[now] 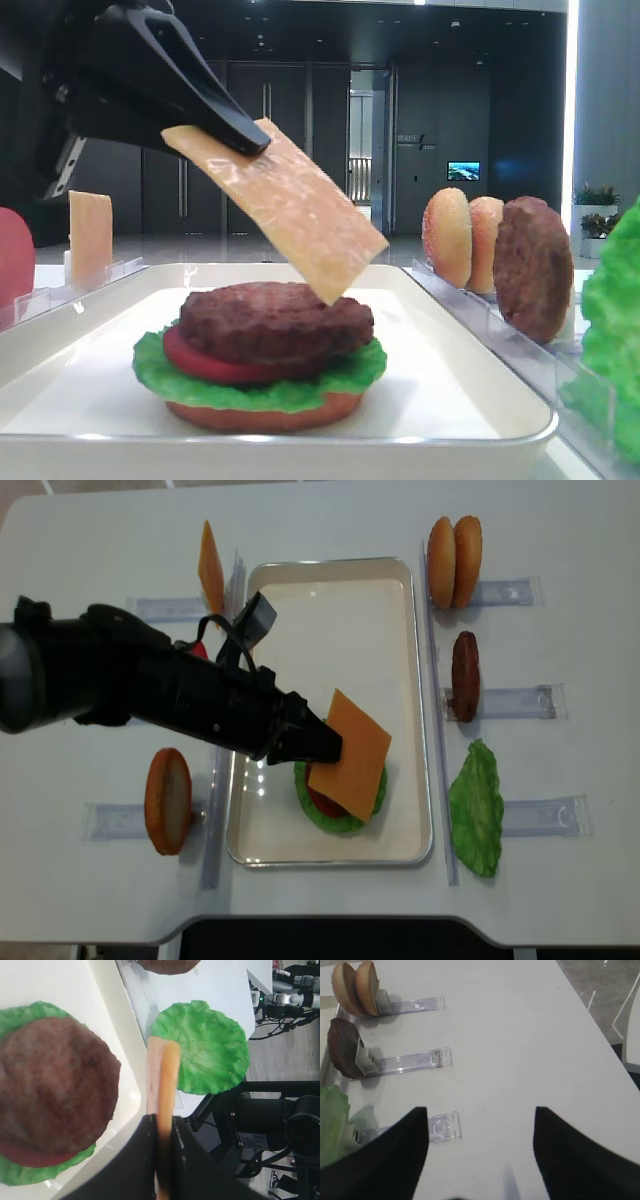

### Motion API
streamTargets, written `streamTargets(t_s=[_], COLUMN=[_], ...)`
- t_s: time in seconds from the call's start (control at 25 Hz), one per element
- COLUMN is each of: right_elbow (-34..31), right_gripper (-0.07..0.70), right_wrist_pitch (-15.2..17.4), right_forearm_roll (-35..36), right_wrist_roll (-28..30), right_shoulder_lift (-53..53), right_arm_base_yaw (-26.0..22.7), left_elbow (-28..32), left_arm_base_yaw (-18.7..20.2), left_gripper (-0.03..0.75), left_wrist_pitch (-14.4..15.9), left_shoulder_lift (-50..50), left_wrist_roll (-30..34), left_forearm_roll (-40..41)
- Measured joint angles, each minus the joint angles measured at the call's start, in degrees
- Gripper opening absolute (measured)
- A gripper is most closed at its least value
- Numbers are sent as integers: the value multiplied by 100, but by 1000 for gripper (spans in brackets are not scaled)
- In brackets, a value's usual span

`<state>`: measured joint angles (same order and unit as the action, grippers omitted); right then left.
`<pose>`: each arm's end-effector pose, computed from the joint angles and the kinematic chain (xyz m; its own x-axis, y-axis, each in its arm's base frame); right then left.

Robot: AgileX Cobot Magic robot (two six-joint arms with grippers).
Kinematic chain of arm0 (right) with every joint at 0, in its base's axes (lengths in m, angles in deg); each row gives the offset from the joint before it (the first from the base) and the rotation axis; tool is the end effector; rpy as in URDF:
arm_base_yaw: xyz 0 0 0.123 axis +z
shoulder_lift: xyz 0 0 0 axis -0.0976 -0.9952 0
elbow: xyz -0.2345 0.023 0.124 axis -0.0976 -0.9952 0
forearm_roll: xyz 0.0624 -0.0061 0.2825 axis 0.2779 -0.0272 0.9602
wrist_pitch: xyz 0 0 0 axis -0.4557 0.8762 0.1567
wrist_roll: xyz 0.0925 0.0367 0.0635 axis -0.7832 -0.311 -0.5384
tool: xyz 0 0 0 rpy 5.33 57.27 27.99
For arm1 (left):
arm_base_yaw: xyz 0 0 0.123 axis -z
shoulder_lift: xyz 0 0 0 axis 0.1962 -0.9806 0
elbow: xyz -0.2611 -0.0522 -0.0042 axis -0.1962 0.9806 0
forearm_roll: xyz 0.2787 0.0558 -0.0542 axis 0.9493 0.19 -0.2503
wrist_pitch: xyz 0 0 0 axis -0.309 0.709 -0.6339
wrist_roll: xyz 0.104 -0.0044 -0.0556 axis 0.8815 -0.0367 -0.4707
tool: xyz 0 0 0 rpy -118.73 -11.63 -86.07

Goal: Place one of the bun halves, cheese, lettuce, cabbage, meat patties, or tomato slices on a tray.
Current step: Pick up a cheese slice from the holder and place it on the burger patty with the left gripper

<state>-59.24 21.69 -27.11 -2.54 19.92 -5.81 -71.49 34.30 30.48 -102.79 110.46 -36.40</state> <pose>0.0661 0.0000 0.2785 -0.5004 0.0694 -0.8630 0.0871 0.9958 0.0295 0.2508 -0.2009 0.1206 -0.9438 0.1754 -0.2801 0.3297 0.5589 -0.7609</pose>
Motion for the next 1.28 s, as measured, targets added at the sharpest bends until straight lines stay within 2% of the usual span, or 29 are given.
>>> streamTargets(t_s=[0.8, 1.28], right_elbow=[0, 0], right_gripper=[434, 434], right_wrist_pitch=[0, 0], right_forearm_roll=[0, 0], right_wrist_roll=[0, 0], right_shoulder_lift=[0, 0], right_arm_base_yaw=[0, 0], left_elbow=[0, 0], left_arm_base_yaw=[5, 5], left_gripper=[34, 33], left_wrist_pitch=[-368, -417], left_shoulder_lift=[0, 0], left_wrist_roll=[-221, -18], left_forearm_roll=[388, 384])
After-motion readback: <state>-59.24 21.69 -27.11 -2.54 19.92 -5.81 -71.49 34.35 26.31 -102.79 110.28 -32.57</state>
